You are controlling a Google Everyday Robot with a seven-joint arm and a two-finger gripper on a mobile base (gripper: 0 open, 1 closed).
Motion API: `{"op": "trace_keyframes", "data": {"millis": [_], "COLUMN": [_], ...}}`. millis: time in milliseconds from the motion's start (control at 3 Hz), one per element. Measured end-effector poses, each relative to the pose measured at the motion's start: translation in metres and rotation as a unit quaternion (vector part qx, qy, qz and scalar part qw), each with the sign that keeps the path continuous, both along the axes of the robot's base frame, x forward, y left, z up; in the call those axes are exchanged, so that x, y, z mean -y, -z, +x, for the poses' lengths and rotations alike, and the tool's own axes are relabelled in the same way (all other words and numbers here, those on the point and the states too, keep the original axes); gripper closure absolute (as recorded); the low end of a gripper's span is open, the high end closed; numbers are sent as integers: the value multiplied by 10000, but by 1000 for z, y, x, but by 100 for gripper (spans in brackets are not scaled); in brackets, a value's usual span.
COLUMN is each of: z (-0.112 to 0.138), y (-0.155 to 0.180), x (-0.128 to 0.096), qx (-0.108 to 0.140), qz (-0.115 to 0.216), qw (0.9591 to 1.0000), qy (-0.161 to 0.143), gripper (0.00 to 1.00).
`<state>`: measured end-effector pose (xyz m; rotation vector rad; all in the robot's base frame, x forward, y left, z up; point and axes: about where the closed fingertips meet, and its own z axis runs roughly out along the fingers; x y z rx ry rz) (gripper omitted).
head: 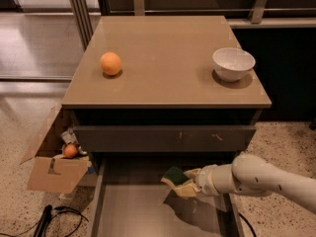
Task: Place sponge into middle drawer
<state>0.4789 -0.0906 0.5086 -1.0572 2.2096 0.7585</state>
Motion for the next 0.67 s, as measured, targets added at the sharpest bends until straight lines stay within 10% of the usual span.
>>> {"op": "trace_keyframes", "data": {"millis": [667], "z": [13], "y": [62], "x": [-3], "qx": [458], "qz": [-738], "qw": [9946], "qy": [571], "gripper": [100]}}
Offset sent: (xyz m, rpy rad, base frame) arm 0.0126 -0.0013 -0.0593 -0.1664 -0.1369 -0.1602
